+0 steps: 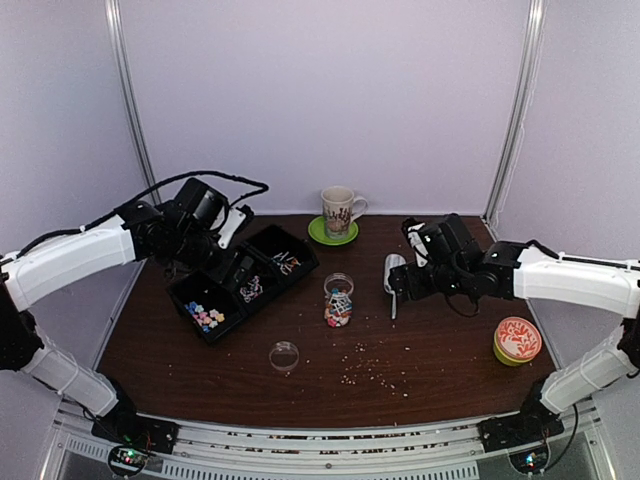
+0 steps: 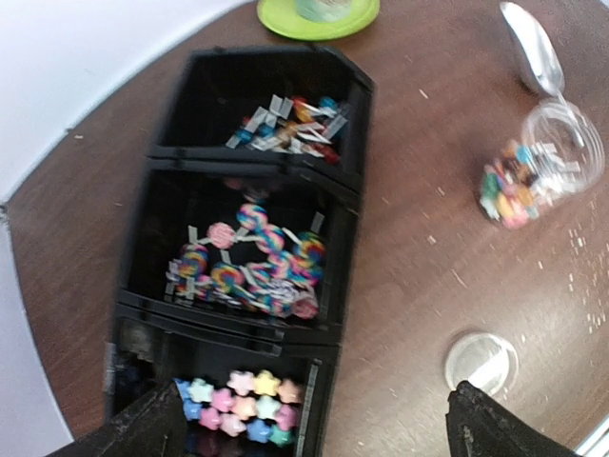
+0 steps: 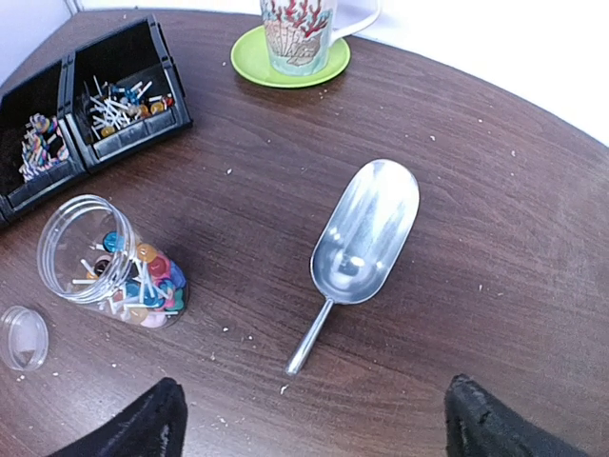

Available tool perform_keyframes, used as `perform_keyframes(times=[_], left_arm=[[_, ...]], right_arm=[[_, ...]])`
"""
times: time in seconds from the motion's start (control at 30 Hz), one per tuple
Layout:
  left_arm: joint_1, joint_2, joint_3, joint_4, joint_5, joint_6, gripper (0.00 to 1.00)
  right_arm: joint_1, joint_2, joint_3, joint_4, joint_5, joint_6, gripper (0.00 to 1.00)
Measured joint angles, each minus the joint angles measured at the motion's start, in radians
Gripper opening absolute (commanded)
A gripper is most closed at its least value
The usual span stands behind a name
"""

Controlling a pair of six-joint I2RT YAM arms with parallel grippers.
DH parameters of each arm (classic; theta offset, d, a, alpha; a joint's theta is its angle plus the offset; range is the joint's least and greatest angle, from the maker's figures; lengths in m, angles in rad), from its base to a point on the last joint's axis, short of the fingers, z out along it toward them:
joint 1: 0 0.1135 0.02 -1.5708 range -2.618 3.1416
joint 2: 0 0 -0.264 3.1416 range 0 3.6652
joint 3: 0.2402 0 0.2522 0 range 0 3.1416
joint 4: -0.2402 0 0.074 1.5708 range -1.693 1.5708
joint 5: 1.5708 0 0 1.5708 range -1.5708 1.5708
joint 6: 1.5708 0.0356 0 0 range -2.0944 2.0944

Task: Pack the candies
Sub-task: Pick up the box lid from the center of the board.

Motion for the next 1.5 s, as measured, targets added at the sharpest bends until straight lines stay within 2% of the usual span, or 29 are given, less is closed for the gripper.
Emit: perform_keyframes(times=[0.37, 0.57, 0.8, 1.3, 1.5], left_arm=[[-0.232, -0.026, -0.118, 0.064, 0.032, 0.053, 0.97], [-0.338, 0.006, -0.138, 0.081, 0.027, 0.102, 0.88], [-0.422, 0.151, -0.133, 0.068, -0.005, 0.156, 0.75], [-0.455, 0.361, -0.126, 0.072, -0.068, 0.194, 0.51], [-0.455, 0.388, -0.126, 0.089, -0.071, 0.196, 0.35]], right_arm=[[0.002, -0.179, -0.132, 0.027, 0.032, -0.009, 0.99], [0.002, -0.214, -0.161, 0.032, 0.067, -0.009, 1.0], [0.002, -0.231, -0.19, 0.031, 0.093, -0.006, 0.99], [0.002, -0.269, -0.213, 0.032, 0.109, 0.002, 0.99], [0.002, -0.27, -0.218, 0.032, 0.109, 0.008, 1.0]])
